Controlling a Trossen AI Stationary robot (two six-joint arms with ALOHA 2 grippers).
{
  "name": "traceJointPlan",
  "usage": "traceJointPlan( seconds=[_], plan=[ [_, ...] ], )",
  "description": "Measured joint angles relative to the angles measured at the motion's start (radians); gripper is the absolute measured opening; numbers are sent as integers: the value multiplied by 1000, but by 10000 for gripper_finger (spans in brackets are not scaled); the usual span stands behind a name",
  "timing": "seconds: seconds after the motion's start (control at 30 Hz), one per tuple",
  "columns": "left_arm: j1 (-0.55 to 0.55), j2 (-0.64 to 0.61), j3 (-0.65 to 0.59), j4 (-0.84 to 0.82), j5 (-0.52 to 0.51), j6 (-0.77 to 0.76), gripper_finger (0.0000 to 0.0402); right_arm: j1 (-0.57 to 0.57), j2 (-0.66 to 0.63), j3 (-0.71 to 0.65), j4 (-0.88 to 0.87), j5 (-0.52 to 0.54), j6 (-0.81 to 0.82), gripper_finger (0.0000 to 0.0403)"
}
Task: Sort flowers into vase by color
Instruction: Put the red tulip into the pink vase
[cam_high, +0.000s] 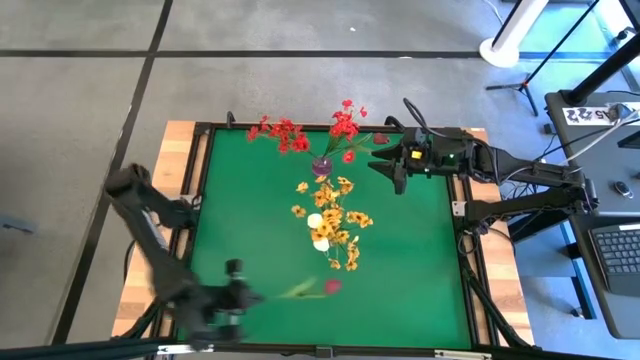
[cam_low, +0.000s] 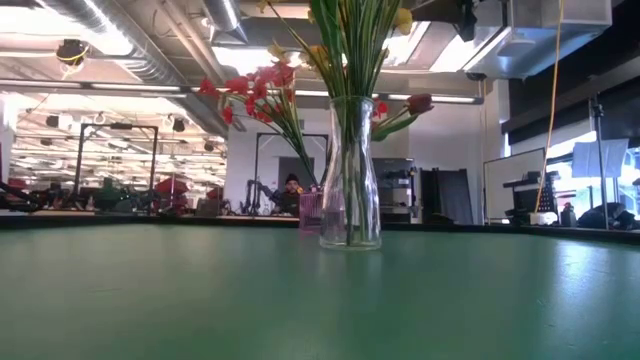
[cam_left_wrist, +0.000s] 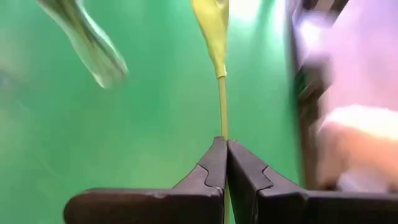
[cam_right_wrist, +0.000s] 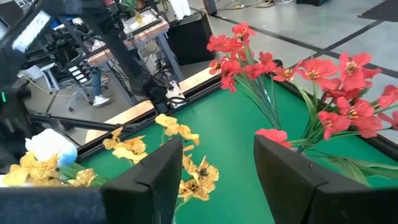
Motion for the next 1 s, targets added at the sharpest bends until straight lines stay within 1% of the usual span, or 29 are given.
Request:
traceJointPlan(
  seconds=[0.13, 0.27, 0.33, 0.43, 0.5, 0.6, 0.7, 0.8, 0.9, 1.0],
  plan=[
    [-159, -151, 3, -35, -297, -26, 0, -1, 0, 0, 7, 5, 5, 198],
    [-306, -262, 4, -34, -630, 29, 0, -1, 0, 0, 32, 16, 9, 198],
    [-351, -296, 4, -52, -743, 54, 0, -1, 0, 0, 42, 24, 9, 198],
    [-359, -329, 4, -110, -841, 71, 0, 0, 0, 0, 47, 59, 9, 198],
    [-346, -344, 4, -165, -860, 52, 0, 0, 2, 0, 48, 72, 9, 198],
    [-303, -361, 4, -271, -857, -45, 0, 0, 20, 0, 67, 78, 9, 198],
    [-259, -362, 4, -342, -815, -116, 0, 0, 48, 0, 107, 76, 5, 198],
    [-227, -362, -12, -317, -743, -127, 0, 0, 75, 0, 133, 76, -4, 198],
    [-205, -361, -42, -263, -647, -122, 0, -1, 96, 0, 149, 76, -14, 198],
    [-179, -360, -78, -114, -528, -24, 0, -1, 103, 0, 155, 76, -18, 198]
  ],
)
